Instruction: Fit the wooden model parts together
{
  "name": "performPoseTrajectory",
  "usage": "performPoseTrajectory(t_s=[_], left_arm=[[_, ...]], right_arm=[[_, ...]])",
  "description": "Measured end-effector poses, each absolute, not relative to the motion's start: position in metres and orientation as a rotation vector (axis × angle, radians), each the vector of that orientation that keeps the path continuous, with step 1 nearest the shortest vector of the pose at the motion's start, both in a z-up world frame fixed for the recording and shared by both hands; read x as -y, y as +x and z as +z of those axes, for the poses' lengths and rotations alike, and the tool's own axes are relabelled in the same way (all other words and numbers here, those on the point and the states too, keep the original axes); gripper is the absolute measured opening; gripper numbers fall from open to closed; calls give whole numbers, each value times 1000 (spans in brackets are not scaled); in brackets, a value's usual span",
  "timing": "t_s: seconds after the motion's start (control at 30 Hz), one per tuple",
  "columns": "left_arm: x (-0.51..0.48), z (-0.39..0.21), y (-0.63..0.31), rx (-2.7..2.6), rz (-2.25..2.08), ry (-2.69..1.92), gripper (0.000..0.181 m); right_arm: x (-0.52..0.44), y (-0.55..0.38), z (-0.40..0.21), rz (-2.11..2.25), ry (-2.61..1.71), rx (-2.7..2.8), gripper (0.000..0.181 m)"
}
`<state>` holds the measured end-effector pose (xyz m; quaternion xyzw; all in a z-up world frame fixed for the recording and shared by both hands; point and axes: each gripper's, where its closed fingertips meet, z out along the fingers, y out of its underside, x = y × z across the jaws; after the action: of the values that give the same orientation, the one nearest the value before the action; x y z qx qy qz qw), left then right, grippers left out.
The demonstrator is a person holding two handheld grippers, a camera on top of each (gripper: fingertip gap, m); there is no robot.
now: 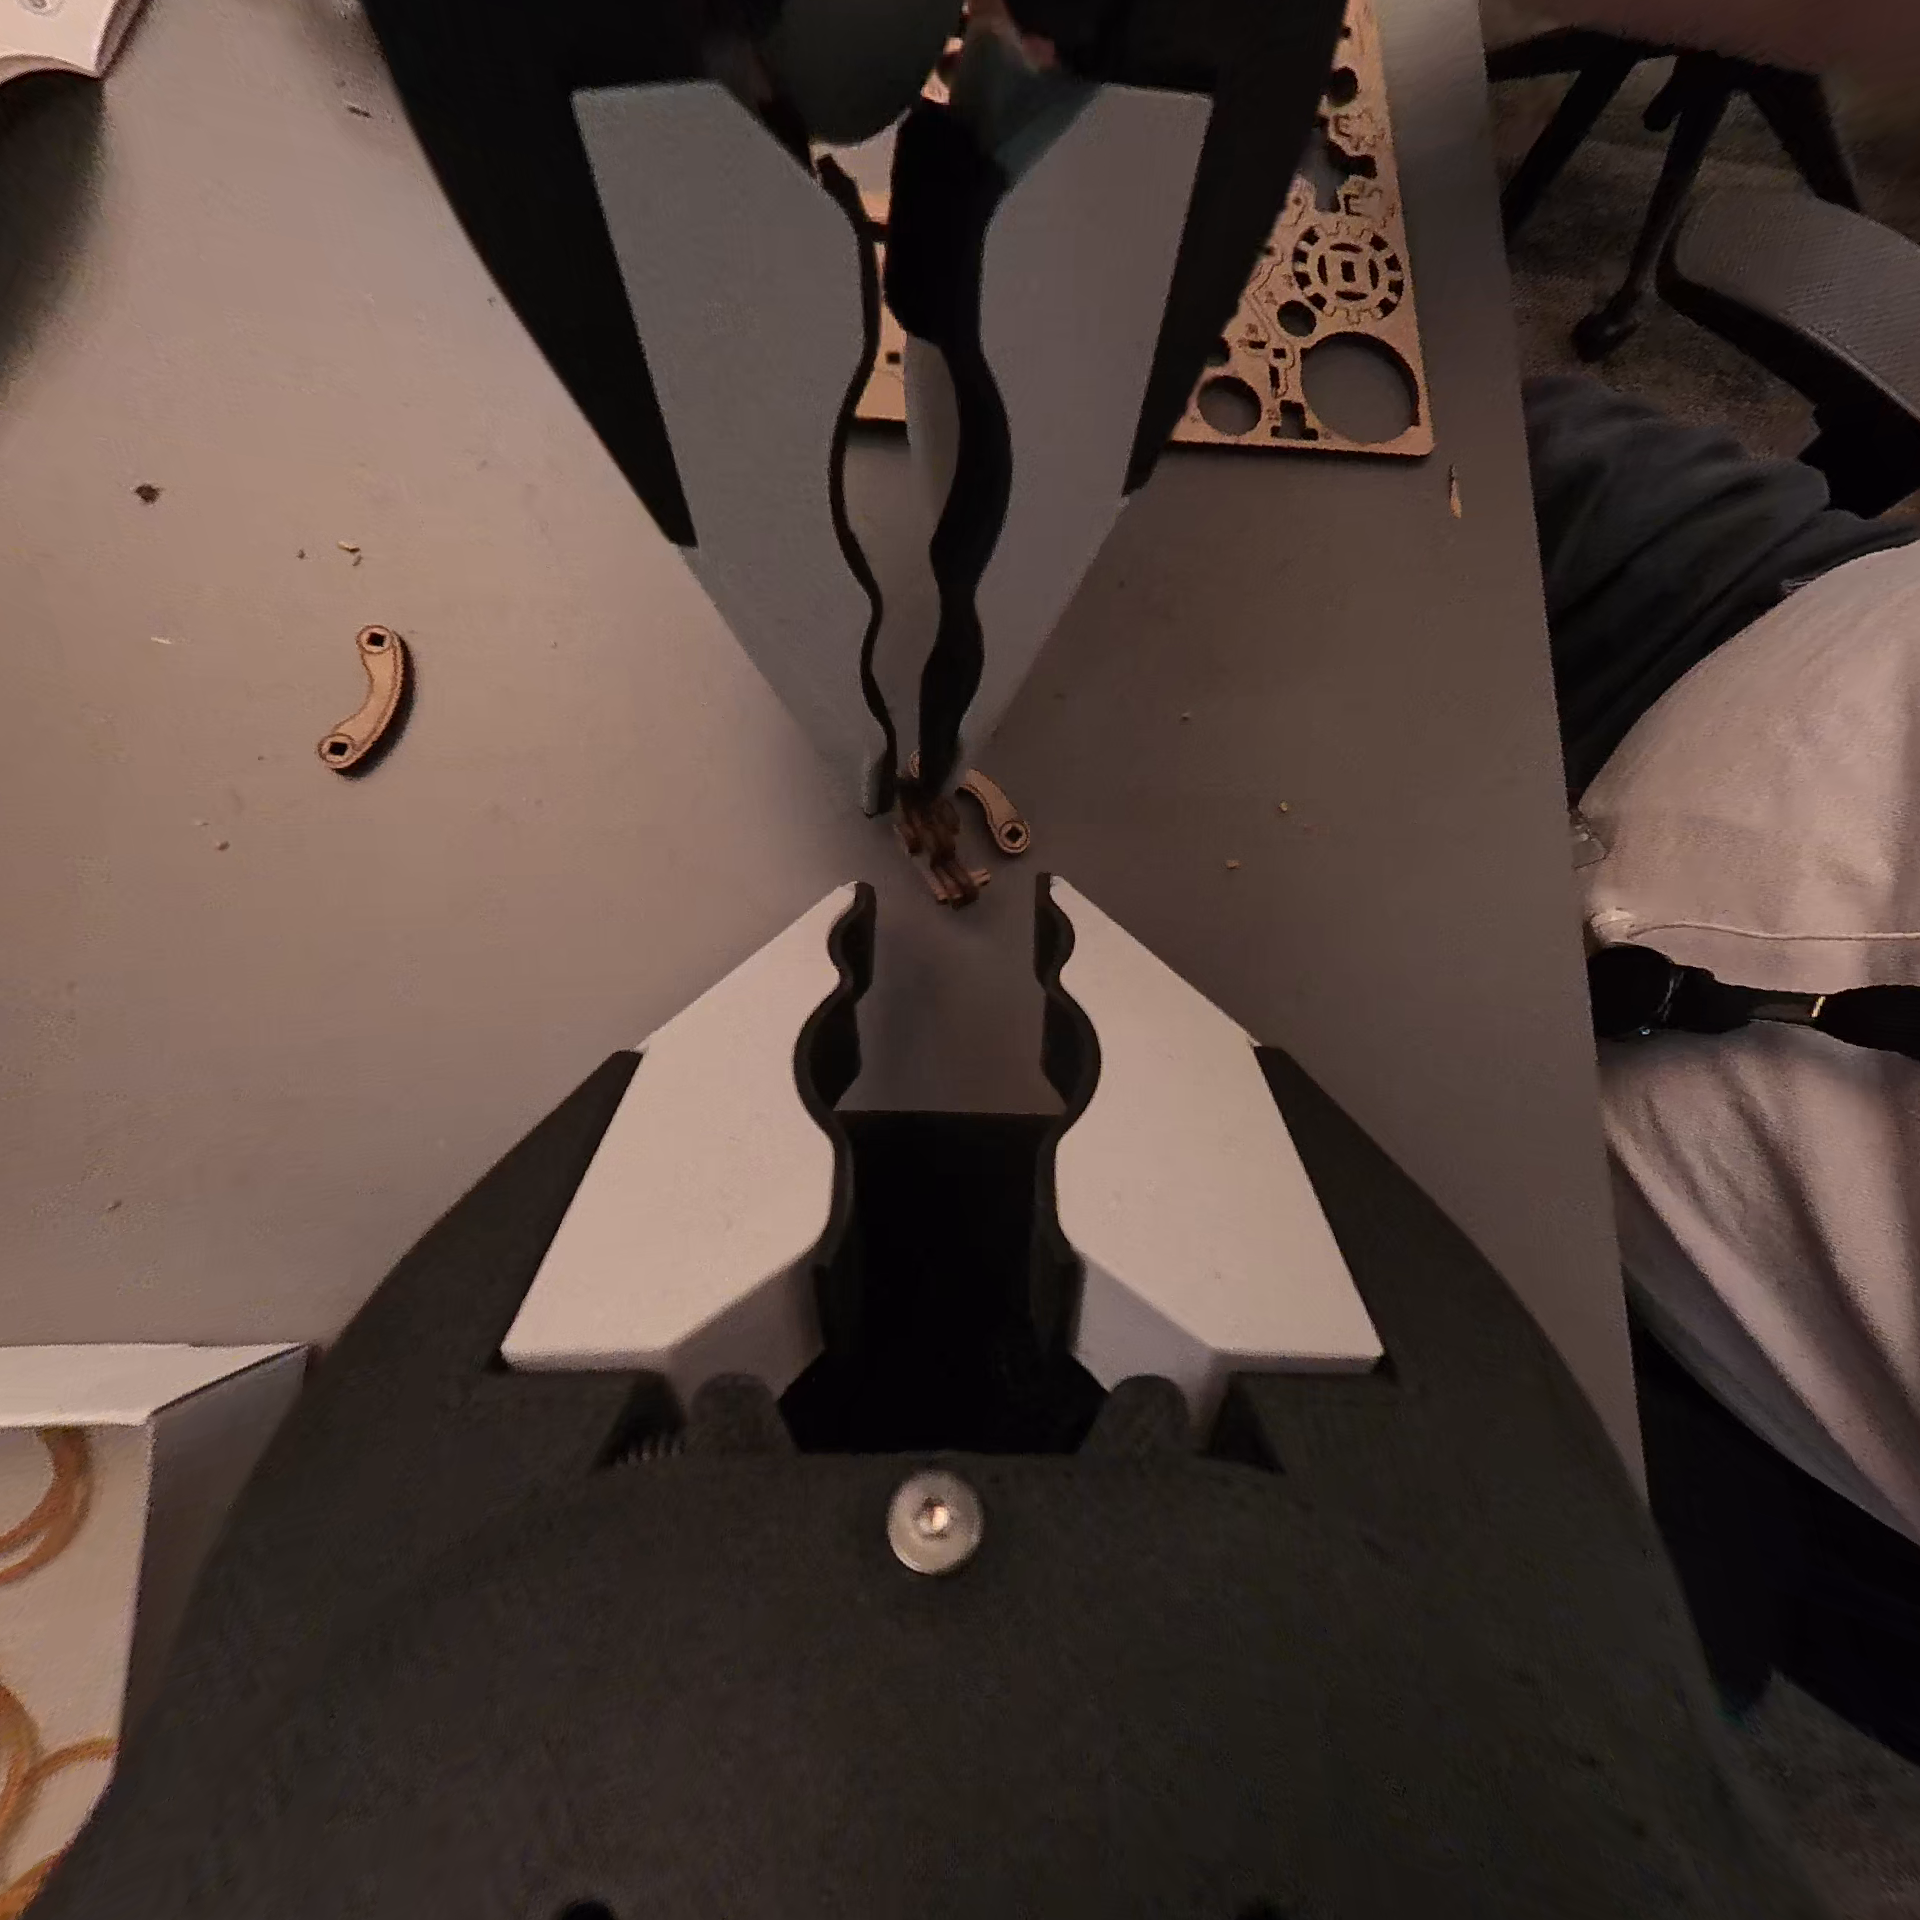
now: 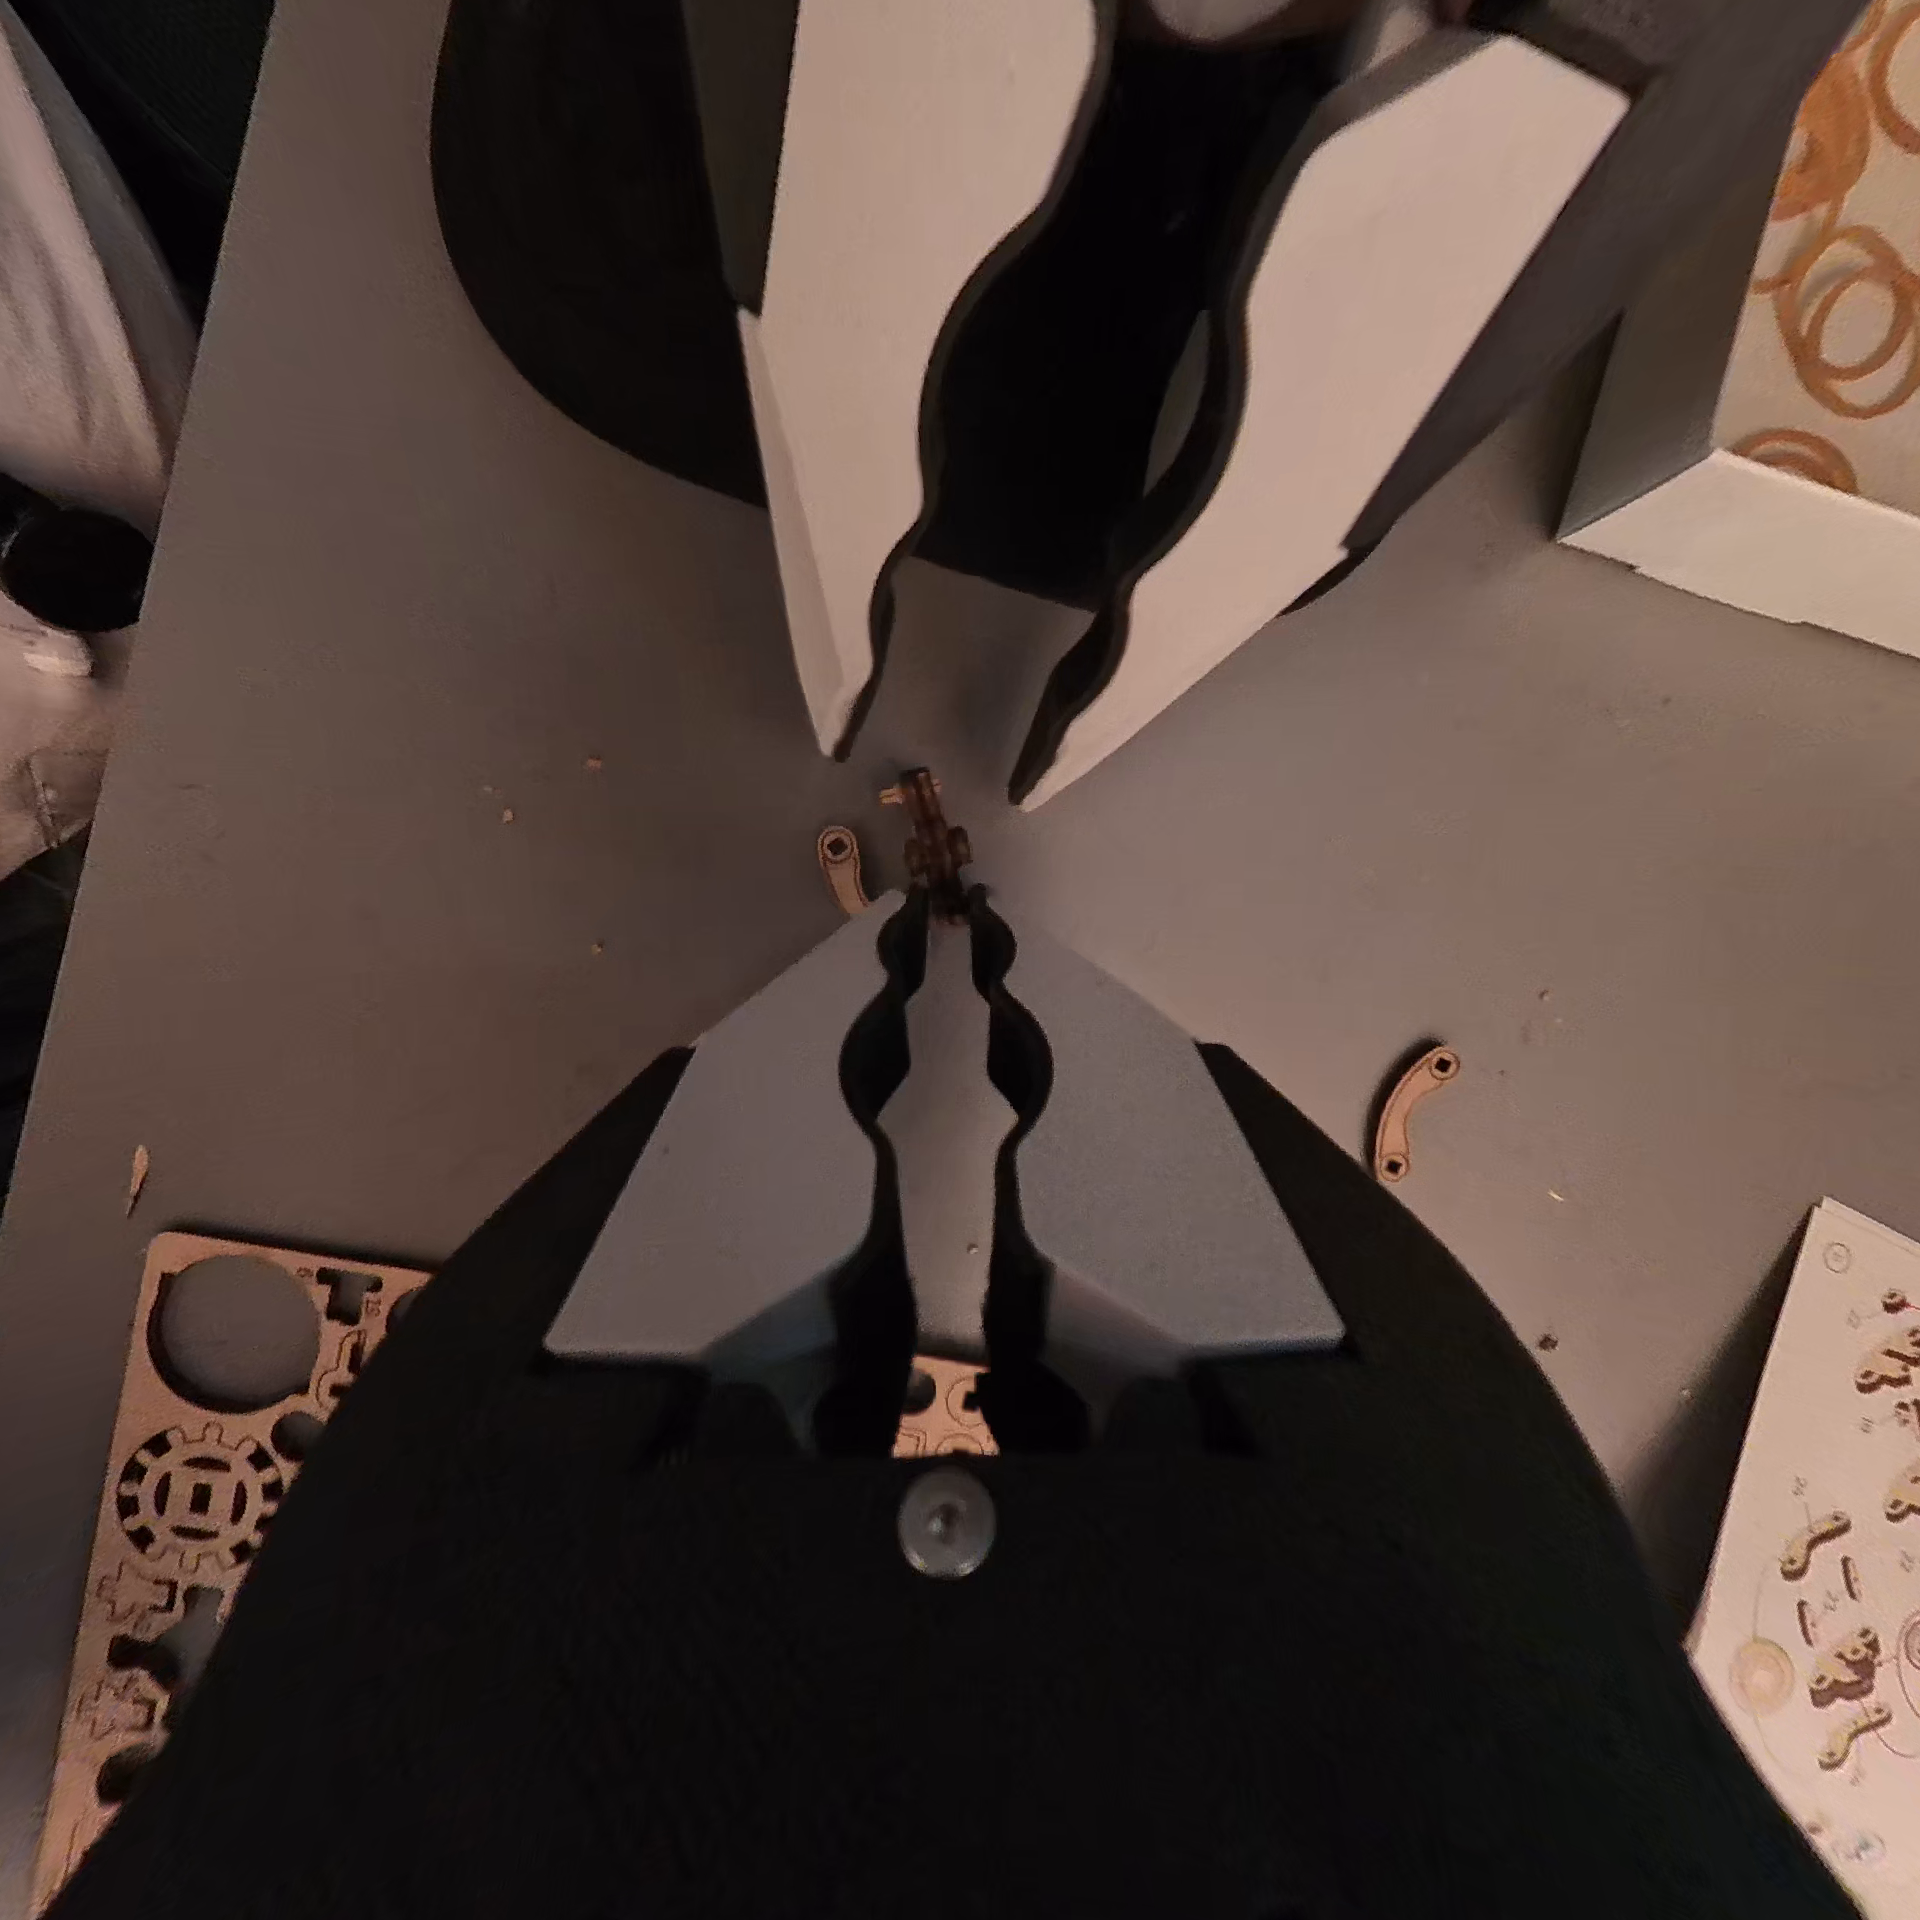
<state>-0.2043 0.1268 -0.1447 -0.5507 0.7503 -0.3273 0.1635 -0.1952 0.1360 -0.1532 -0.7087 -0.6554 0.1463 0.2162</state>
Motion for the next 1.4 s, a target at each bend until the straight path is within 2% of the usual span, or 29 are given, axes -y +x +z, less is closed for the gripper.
performPoseTrajectory(t_s=[0.5, 0.97, 1.4], left_arm=[[-137, -137, -199, -2073, -936, -1528, 37], [-129, -140, -186, -2059, -879, -1419, 28], [-132, -110, -173, -1851, -1055, -1403, 23]], right_arm=[[-140, -189, -149, 367, -1960, 1682, 4], [-138, -193, -135, 474, -1922, 1579, 4], [-137, -186, -95, 656, -1845, 1388, 4]])
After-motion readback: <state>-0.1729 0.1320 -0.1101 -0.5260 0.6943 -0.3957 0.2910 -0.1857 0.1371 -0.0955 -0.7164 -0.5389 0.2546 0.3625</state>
